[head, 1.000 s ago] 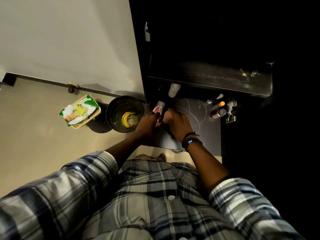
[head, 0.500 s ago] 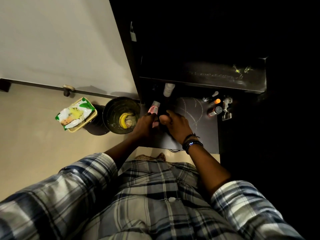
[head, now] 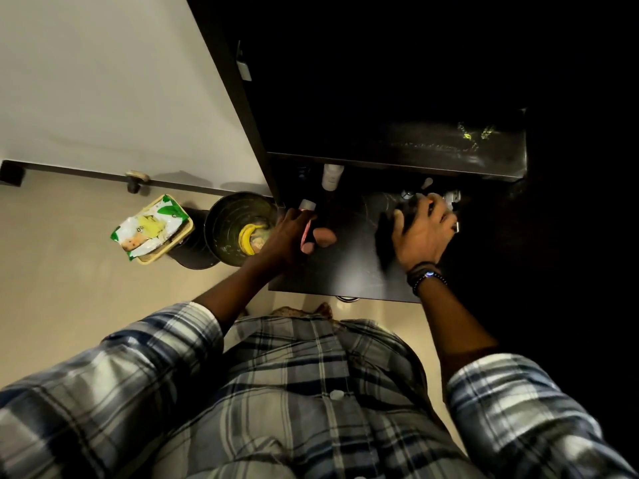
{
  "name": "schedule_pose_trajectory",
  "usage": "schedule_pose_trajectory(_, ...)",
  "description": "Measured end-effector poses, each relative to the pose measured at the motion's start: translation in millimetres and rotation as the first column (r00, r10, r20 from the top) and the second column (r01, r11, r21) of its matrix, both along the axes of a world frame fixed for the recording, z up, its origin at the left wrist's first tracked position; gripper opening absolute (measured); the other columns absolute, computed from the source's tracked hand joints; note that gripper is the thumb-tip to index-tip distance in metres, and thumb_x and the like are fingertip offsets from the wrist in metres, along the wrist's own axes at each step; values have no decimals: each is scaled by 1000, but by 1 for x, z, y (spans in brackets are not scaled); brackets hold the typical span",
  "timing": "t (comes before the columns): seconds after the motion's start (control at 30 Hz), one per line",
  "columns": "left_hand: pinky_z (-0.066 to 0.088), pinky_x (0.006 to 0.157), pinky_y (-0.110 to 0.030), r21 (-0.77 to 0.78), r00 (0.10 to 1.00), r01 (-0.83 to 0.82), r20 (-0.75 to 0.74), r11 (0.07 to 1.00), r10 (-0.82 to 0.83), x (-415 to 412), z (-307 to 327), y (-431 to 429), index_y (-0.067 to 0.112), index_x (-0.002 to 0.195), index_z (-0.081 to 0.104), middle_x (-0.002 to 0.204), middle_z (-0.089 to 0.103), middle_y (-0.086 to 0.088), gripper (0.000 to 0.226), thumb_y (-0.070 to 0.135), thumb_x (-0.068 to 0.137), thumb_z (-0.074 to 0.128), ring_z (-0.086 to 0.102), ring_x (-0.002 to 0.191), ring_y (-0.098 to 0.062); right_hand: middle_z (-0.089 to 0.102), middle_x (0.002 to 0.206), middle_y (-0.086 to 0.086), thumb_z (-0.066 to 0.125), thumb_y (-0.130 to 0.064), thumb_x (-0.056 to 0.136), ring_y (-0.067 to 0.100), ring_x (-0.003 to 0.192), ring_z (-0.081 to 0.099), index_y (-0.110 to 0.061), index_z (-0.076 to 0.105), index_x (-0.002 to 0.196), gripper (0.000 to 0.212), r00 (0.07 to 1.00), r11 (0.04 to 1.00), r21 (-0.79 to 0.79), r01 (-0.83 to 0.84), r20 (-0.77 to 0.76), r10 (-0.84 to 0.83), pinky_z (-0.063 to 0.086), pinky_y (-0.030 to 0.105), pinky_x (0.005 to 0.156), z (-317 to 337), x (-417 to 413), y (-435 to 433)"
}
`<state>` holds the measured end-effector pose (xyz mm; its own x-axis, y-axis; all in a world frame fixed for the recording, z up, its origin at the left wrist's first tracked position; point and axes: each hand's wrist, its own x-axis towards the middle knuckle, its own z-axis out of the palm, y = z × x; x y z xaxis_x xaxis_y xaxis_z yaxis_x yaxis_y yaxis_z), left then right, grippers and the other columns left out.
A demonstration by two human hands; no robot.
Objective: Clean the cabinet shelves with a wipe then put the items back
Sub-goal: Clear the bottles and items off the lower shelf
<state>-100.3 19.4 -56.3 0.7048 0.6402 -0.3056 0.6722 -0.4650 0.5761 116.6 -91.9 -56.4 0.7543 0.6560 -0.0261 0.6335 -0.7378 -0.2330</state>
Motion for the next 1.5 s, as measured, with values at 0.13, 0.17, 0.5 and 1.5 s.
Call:
schedule_pose_trajectory(0.13, 42, 96, -49, -6, 1000, 11, -23, 1000, -11, 8, -1, 1, 7, 138, 39, 132, 42, -22, 76, 19, 71, 73, 42, 119, -40, 33, 146, 13, 57, -31, 88, 41, 122, 37, -13, 42, 134, 51, 993, 994, -100, 36, -112, -48, 44, 49, 92, -3, 28, 5)
schedule_pose_trajectory(0.17, 41, 98, -50, -2, 1000, 19, -19, 1000, -19, 10, -2, 2, 9, 139, 38, 135, 40, -21, 80, 12, 69, 76, 41, 121, -40, 32, 146, 14, 58, -29, 89, 41, 123, 36, -12, 42, 134, 51, 990, 993, -114, 33, -132, -48, 44, 48, 93, -4, 33, 7)
schedule_pose_trajectory(0.5, 39, 101, -46, 8, 1000, -17, 0, 1000, 17, 12, 4, -1, 12, 141, 34, 138, 37, -18, 79, 13, 73, 75, 36, 127, -38, 35, 140, 19, 64, 1, 81, 40, 127, 33, -3, 48, 128, 49, 986, 970, -238, 49, -145, -85, 44, 40, 97, -8, 47, 24)
schedule_pose_trajectory(1.5, 32, 86, -19, 63, 988, -44, 153, 997, 34, 41, 17, 22, 9, 129, 51, 127, 55, -13, 38, 16, 93, 56, 53, 114, -25, 68, 113, 7, 67, -19, 85, 22, 104, 65, -9, 39, 136, 59, 755, 896, 326, -301, -492, 433, 52, 36, 91, 10, -19, 56)
